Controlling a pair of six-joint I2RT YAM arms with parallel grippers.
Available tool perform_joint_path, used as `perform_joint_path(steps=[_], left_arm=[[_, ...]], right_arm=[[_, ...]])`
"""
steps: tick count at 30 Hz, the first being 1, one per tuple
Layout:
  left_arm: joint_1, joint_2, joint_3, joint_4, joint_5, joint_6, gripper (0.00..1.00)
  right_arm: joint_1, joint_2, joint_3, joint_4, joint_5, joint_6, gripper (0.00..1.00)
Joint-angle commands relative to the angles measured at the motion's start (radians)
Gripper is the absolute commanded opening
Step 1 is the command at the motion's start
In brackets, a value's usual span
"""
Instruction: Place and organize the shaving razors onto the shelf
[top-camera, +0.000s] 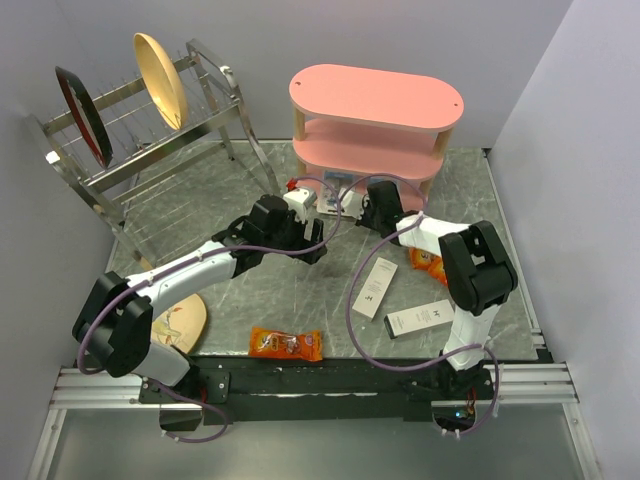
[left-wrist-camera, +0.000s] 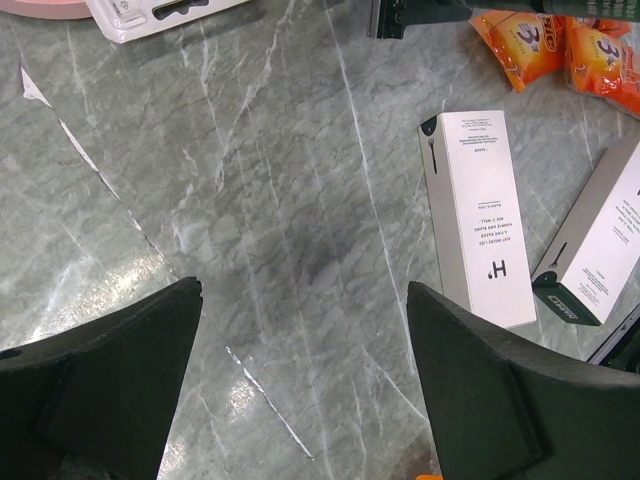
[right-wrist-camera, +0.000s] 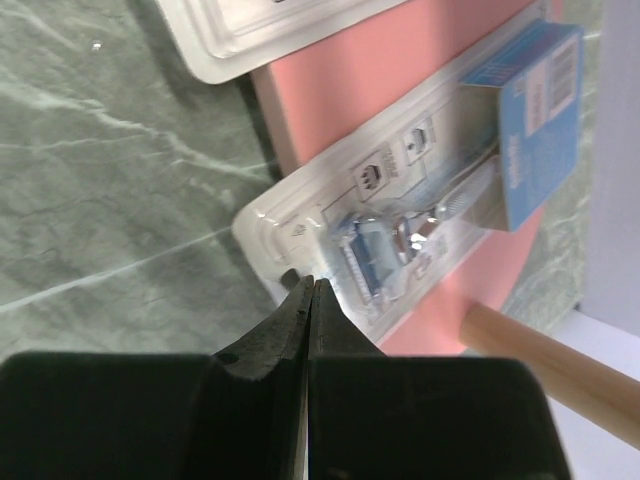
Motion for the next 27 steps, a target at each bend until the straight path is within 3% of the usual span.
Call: perform_joint_path(steps=[1,7,11,14,16,18,23,25,27], left_arm=[[0.000,-0.005,0.045,0.039,0.011,-0.002,0.89],[0.000,-0.030,0.062,0.013,-0.048,0.010,0.88],[0.023,-0.043,0.088,-0.013,-0.080,-0.002,0.88],[0.039,-0.047,0.097,-0.041,-0.120,0.001,0.90],[0.049,-0.053,0.101,-0.073,-0.135,-0.022,0.92],[0.053,-0.059,0.090,-0.105,-0.202,-0.057,0.99],[0.051,-0.048,0.013,-0.128,-0.160,-0.085,1.00],[0.051,-0.039,0.001,-0.121,-0.147,-0.089,1.00],[0.051,-0.025,0.002,-0.108,-0.099,-0.085,0.99]], right_arm=[[0.005,-0.123,0.004,-0.035,-0.047,0.048,0.00],[-0.007,-0.332,-0.038,-0.087,-0.038,0.244,0.00],[-0.079,-0.517,-0.047,-0.258,-0.082,0.604,0.00],[-0.151,-0.655,-0.075,-0.323,-0.071,0.805,0.16],[-0.183,-0.718,-0.069,-0.393,-0.088,0.872,0.45],[-0.208,-0.743,-0.047,-0.444,-0.088,0.927,0.58],[-0.271,-0.817,-0.096,-0.537,-0.101,1.102,0.72],[-0.318,-0.817,-0.160,-0.520,-0.157,1.201,0.72],[-0.372,-0.780,-0.191,-0.492,-0.154,1.262,0.52]])
